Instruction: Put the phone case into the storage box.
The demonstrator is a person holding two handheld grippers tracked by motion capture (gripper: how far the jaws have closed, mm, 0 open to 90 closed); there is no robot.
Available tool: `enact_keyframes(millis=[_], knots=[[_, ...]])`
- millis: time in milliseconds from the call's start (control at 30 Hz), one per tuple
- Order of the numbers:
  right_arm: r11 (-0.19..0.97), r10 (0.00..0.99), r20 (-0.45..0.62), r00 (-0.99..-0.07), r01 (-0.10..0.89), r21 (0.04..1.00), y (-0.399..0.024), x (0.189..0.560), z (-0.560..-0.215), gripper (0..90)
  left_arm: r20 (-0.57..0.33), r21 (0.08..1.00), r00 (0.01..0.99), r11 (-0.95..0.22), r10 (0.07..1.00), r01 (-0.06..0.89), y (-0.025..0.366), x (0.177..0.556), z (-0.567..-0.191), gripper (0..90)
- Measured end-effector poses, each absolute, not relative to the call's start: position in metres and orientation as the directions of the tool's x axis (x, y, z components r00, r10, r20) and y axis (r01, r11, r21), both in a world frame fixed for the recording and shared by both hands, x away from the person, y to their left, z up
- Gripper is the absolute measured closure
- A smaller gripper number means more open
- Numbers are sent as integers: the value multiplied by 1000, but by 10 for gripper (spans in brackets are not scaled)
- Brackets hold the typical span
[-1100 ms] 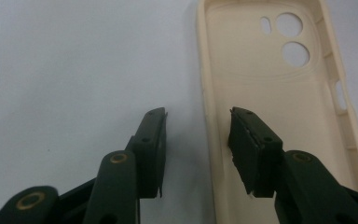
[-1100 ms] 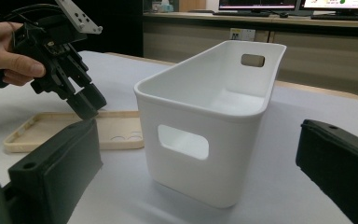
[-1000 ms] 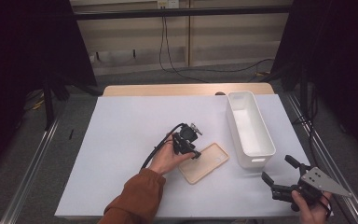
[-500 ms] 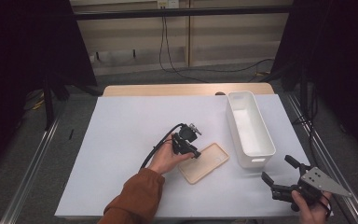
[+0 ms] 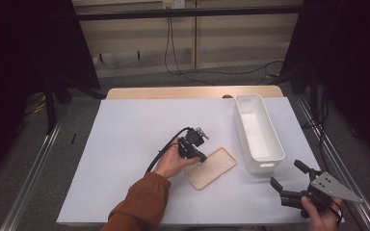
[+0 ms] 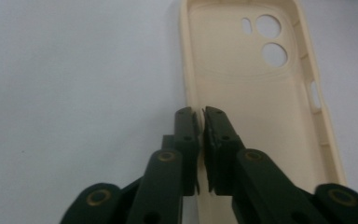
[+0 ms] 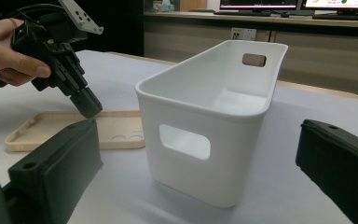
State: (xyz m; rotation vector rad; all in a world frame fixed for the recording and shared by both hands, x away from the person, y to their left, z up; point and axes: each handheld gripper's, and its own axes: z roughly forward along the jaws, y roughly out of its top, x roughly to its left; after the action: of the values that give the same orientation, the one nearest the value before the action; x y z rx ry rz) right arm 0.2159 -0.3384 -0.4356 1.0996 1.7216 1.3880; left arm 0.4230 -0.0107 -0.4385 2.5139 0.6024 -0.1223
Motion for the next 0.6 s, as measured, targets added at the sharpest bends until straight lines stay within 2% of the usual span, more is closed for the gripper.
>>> enact_keyframes(millis=[233,600], knots=[[83,903,13,-430,203,976,-339,216,-436,0,-162,481,903,-767,398,425,-14,419,-436,873],[79,904,16,-428,203,976,-339,216,-436,0,-174,492,882,-738,437,463,-11,421,-436,877]])
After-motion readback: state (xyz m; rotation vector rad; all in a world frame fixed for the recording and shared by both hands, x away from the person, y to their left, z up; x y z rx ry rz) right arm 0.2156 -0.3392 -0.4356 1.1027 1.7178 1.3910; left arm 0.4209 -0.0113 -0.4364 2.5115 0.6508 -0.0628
